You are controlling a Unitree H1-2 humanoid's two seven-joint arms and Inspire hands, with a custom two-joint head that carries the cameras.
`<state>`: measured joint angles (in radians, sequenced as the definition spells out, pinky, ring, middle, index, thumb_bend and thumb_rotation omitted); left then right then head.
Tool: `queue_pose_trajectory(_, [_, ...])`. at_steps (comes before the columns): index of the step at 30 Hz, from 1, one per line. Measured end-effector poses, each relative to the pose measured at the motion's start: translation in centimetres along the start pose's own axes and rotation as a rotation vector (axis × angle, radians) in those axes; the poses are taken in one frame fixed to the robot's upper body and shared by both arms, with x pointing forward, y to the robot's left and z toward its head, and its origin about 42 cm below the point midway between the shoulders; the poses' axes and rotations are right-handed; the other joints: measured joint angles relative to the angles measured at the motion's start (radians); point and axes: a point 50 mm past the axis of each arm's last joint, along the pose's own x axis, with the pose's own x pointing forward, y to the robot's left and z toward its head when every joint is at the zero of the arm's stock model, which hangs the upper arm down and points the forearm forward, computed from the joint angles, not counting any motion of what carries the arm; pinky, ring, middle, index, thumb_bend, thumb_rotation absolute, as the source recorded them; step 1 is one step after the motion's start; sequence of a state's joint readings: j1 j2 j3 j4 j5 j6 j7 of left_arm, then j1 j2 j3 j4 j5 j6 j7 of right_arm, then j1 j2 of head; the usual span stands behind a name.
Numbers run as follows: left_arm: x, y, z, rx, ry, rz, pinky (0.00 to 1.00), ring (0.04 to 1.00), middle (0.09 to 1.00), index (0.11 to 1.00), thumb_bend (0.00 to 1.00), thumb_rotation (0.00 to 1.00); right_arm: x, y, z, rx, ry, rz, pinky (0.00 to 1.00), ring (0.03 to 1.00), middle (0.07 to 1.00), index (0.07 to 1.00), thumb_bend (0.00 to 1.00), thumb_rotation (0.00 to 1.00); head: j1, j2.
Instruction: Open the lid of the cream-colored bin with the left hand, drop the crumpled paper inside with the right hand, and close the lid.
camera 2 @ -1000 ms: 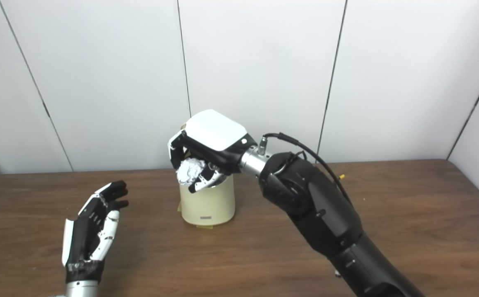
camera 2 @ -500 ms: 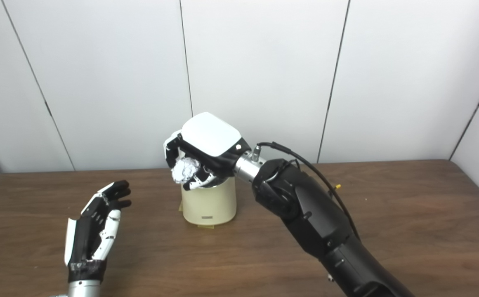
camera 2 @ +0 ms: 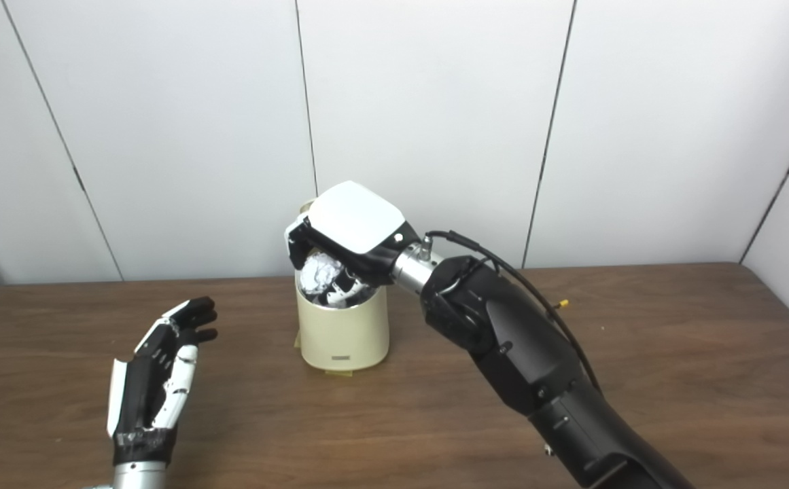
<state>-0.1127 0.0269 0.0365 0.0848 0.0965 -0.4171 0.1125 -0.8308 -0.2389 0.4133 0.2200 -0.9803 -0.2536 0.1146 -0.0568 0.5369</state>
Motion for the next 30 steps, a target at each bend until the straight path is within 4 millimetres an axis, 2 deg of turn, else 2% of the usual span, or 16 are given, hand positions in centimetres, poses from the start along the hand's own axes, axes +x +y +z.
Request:
queue_pose_trajectory(7, [-0.1,0.0,0.1,0.001,0.0,-0.003,0.71,0.774,0.786,0.766,0.28,0.59,0.1,-0.4,-1.3,-0.068,0.021,-0.021,0.34,0.443,0.568,0.463,0.49,0.0,-0.002,0.0])
queue_pose_trajectory(10, [-0.1,0.0,0.1,0.0,-0.001,-0.004,0.7,0.775,0.787,0.769,0.29,0.59,0.1,-0.3,-1.3,-0.085,0.019,-0.027,0.37,0.44,0.557,0.46,0.5,0.0,-0.002,-0.002])
queue_pose_trajectory(13, [-0.1,-0.1,0.1,0.002,0.003,-0.003,0.7,0.774,0.79,0.777,0.29,0.59,0.0,0.0,-1.5,-0.084,0.024,-0.042,0.36,0.444,0.566,0.464,0.49,0.0,0.0,-0.002])
queue_pose_trajectory(17, [-0.1,-0.1,0.1,0.003,0.005,-0.003,0.7,0.774,0.791,0.782,0.28,0.6,0.0,0.1,-1.7,-0.087,0.031,-0.075,0.36,0.474,0.567,0.475,0.5,0.0,-0.003,0.0])
queue_pose_trajectory(20, [-0.1,-0.1,0.1,0.005,0.005,-0.003,0.69,0.77,0.791,0.783,0.28,0.6,0.0,0.0,-1.8,-0.107,0.05,-0.093,0.41,0.496,0.568,0.469,0.51,0.0,-0.003,0.0])
queue_pose_trajectory(21, [-0.1,-0.1,0.1,0.007,0.004,-0.004,0.7,0.771,0.791,0.782,0.28,0.6,0.0,0.0,-1.8,-0.111,0.054,-0.092,0.41,0.508,0.593,0.479,0.52,0.07,-0.003,0.0])
queue_pose_trajectory(22, [-0.1,-0.1,0.1,0.007,0.004,-0.005,0.7,0.772,0.791,0.781,0.28,0.6,0.0,-0.1,-1.8,-0.115,0.055,-0.091,0.42,0.518,0.61,0.534,0.77,0.07,-0.002,0.0])
queue_pose_trajectory(24, [-0.1,-0.1,0.1,0.007,0.005,-0.005,0.7,0.776,0.793,0.783,0.28,0.6,0.0,-0.2,-1.7,-0.117,0.06,-0.095,0.43,0.524,0.625,0.573,0.92,0.09,-0.002,0.002])
queue_pose_trajectory(26, [-0.1,-0.1,0.1,0.007,0.005,-0.006,0.7,0.777,0.794,0.783,0.29,0.61,0.0,-0.4,-1.6,-0.118,0.062,-0.1,0.43,0.536,0.636,0.588,0.98,0.13,-0.002,0.003])
queue_pose_trajectory(30, [-0.1,-0.1,0.1,0.01,0.004,-0.007,0.71,0.777,0.791,0.781,0.29,0.61,0.0,-0.6,-1.4,-0.114,0.068,-0.102,0.44,0.538,0.637,0.59,0.98,0.15,-0.002,0.002])
